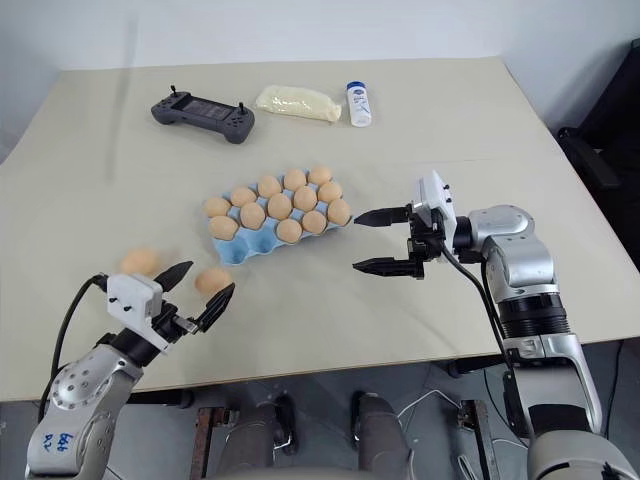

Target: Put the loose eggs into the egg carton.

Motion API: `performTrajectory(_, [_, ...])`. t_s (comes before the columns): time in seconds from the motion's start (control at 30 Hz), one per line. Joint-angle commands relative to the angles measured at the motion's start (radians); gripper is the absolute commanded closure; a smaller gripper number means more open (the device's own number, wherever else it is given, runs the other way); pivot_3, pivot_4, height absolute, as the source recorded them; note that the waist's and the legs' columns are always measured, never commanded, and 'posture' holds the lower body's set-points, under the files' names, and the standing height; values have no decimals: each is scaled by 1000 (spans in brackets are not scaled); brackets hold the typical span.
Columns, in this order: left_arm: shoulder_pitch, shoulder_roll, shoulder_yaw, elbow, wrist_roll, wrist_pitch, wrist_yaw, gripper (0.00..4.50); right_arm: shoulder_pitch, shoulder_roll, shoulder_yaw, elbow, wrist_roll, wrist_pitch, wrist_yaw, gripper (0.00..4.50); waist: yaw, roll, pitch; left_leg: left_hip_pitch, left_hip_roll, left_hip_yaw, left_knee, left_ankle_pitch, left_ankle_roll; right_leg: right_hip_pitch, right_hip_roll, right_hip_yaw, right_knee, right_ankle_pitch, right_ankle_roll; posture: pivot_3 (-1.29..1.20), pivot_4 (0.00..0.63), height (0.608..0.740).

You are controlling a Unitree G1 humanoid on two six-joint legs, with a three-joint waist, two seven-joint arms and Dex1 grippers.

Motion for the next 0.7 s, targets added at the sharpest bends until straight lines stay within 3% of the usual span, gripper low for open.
performTrajectory(0.03, [-37, 3, -21, 4, 29, 47, 33, 0, 5, -13, -21, -47, 18, 2, -4, 11, 1, 0, 0, 0, 0, 0, 0, 0, 0, 0, 0, 0, 0, 0, 0, 0, 150, 740])
performTrajectory(0.57, [-112, -6, -62, -46, 62, 305, 150, 0, 2, -4, -13, -44, 8, 2, -27, 11, 3, 0, 0, 1, 0, 0, 3, 0, -1, -1, -1, 0, 6, 0, 1, 0, 150, 740])
performTrajectory(0.7, [-142, -28, -52, -54, 26, 356, 154, 907, -2, 0, -11, -37, 5, -3, -28, 0, 4, 0, 0, 1, 0, 0, 2, 0, -1, -1, -1, 0, 6, 0, 1, 0, 150, 740])
